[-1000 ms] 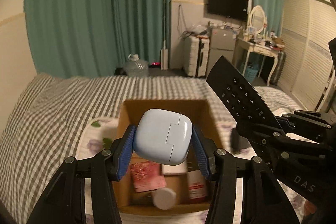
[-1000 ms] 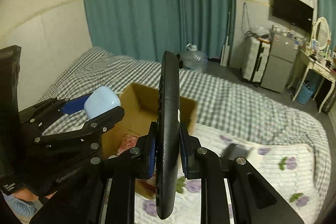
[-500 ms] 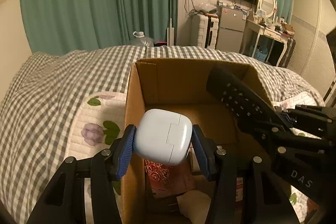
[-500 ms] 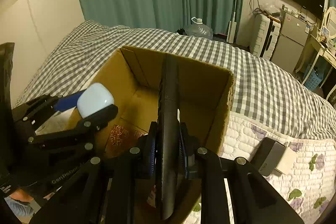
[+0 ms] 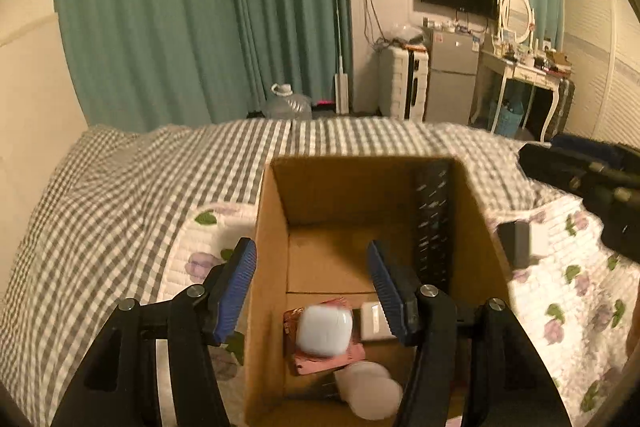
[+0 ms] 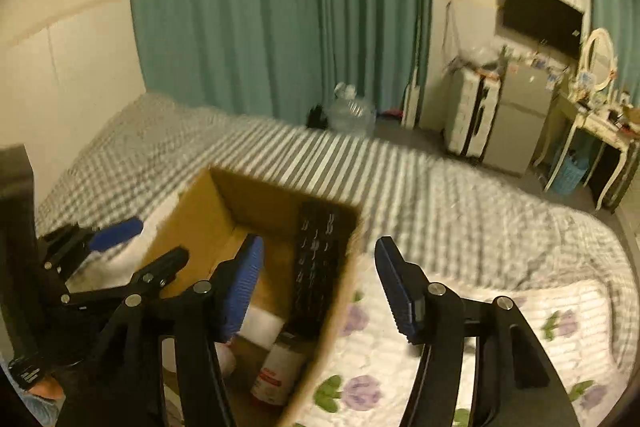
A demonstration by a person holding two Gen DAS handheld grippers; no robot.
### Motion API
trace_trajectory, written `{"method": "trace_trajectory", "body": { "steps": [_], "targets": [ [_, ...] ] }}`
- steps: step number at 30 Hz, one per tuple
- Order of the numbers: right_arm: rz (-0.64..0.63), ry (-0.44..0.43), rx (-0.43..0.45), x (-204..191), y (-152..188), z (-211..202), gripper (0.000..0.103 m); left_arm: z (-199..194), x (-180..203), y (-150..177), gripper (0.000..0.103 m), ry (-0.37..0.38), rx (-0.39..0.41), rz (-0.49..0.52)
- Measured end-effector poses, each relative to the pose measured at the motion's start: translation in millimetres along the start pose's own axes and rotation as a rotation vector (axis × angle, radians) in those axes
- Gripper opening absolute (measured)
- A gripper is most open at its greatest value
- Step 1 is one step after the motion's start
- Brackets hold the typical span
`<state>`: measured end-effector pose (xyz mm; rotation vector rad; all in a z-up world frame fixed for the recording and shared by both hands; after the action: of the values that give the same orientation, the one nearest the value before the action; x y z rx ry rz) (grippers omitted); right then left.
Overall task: Organize rigid objects
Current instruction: 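Withdraw both open tools from the box toward the remaining items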
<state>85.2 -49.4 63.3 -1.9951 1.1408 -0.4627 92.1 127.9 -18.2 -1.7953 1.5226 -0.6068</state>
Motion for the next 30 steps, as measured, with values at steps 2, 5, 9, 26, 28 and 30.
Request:
{"method": "trace_trajectory", "body": {
  "steps": [2, 5, 9, 26, 28, 30],
  "targets": [
    [0.011, 0.010, 0.033, 13.0, -5.9, -21.7, 0.066, -13.9, 11.8, -6.6, 0.064, 0.005, 0.019, 0.000],
    [0.027, 0.034, 0.084, 35.6, -10.9, -53.6, 0.075, -33.3, 36.2, -14.7, 0.065, 0.021, 0.039, 0.019],
    [0.008, 0.069, 0.123, 62.8, -9.0, -87.2, 0.088, -53.8, 76.7, -24.7, 0.066, 0.037, 0.077, 0.052],
    [0.032, 0.209, 0.076, 192.2, 44.0, -95.6, 0.103, -10.0, 202.6, -2.6, 0.066, 0.056, -0.044, 0.122],
    [0.041, 0.196, 0.058, 202.6, 46.2, -83.1, 0.103, 5.8, 209.7, 2.3, 0.066, 0.058, -0.079, 0.114],
    [0.033, 0.187, 0.036, 208.8, 47.9, -64.9, 0.103, 20.2, 217.9, 7.4, 0.066, 0.070, -0.108, 0.113]
  ]
}}
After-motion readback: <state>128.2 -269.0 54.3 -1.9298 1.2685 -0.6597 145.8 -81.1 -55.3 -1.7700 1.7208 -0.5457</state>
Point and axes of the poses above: each gripper's, at about its wrist camera, not at the fingertips, and z roughly the way its jaws point, x to its right, y to its underside, the point moved 2 cm from there along z, roughly the way its jaws point, and after that the axes turned 2 degrees about -x, right-handed, at the moved point
